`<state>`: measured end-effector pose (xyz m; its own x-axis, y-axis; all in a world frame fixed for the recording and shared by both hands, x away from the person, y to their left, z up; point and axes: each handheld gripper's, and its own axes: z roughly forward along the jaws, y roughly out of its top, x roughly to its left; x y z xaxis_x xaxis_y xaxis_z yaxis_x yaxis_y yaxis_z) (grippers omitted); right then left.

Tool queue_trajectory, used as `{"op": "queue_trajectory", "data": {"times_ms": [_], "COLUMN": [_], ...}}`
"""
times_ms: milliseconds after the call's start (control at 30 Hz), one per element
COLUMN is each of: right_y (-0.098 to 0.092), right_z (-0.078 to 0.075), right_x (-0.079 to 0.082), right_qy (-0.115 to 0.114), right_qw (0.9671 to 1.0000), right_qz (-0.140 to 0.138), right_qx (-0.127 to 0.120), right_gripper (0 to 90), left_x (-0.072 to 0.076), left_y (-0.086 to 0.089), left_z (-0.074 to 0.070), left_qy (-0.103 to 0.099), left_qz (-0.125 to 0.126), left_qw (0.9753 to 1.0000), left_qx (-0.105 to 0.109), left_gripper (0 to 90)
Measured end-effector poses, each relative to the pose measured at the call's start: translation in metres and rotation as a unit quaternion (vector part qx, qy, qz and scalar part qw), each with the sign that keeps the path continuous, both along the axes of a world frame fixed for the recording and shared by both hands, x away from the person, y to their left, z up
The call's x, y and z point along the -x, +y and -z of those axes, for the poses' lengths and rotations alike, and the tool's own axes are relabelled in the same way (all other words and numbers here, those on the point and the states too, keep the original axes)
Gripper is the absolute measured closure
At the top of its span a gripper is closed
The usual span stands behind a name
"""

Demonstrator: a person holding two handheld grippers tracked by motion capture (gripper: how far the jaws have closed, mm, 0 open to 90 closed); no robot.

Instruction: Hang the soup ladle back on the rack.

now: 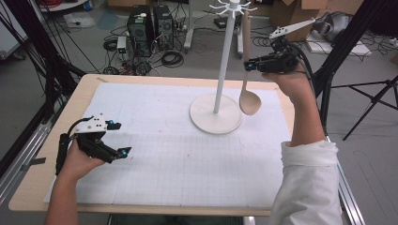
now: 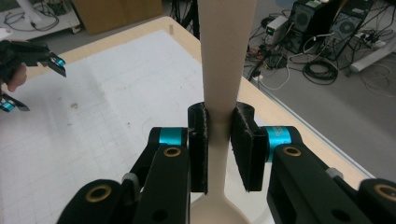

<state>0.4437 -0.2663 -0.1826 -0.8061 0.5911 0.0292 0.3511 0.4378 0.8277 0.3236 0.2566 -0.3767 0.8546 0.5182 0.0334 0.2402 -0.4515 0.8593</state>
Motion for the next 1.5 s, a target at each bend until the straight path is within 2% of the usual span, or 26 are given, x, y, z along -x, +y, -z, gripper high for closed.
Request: {"op": "queue_trajectory", "data": {"times_ms": [233,400,500,733,833,1067,1133,1233,1367,1433,1500], "right_y": [0.004,0.006,0.006,0.005,0.003,-0.004,-0.005,-0.003,-0.002,0.0,0.001], "right_z": [0.0,0.0,-0.002,0.003,0.008,0.018,0.02,0.023,0.028,0.033,0.04], "right_x": [-0.002,-0.002,-0.001,0.004,0.008,0.023,0.028,0.035,0.045,0.049,0.052], "right_qy": [0.003,-0.004,-0.011,-0.01,-0.013,-0.039,-0.042,-0.05,-0.056,-0.063,-0.058], "right_qw": [0.9999,0.9998,0.9998,0.9996,0.9996,0.9988,0.9986,0.9977,0.9973,0.9964,0.996], "right_qz": [0.007,0.015,0.014,0.025,0.026,0.03,0.032,0.042,0.042,0.042,0.048], "right_qx": [0.007,0.012,-0.008,0.008,0.001,0.002,0.0,0.017,0.018,0.037,0.049], "right_gripper": [76.9,74.8,70.7,59.8,54.7,41.4,40.7,39.6,38.7,38.6,39.0], "left_x": [0.0,0.0,0.001,0.001,0.001,0.001,0.0,0.0,0.001,0.001,0.001], "left_y": [0.0,0.0,0.001,0.001,0.001,0.002,0.001,0.0,0.001,0.001,0.001], "left_z": [0.0,0.0,-0.001,-0.001,-0.002,-0.001,0.0,0.0,-0.001,-0.001,-0.001], "left_qy": [0.001,0.0,0.0,-0.003,-0.002,-0.001,-0.001,0.001,0.0,-0.001,-0.001], "left_qz": [-0.001,-0.002,-0.002,-0.002,-0.002,-0.003,-0.001,0.0,-0.002,-0.003,-0.003], "left_qw": [1.0,1.0,1.0,1.0,1.0,1.0,1.0,1.0,1.0,1.0,1.0], "left_qx": [0.002,0.002,0.004,0.005,0.003,0.002,0.002,0.001,0.001,0.002,0.004], "left_gripper": [1.7,1.7,1.7,1.7,1.7,1.7,1.7,1.7,1.7,1.7,1.7]}}
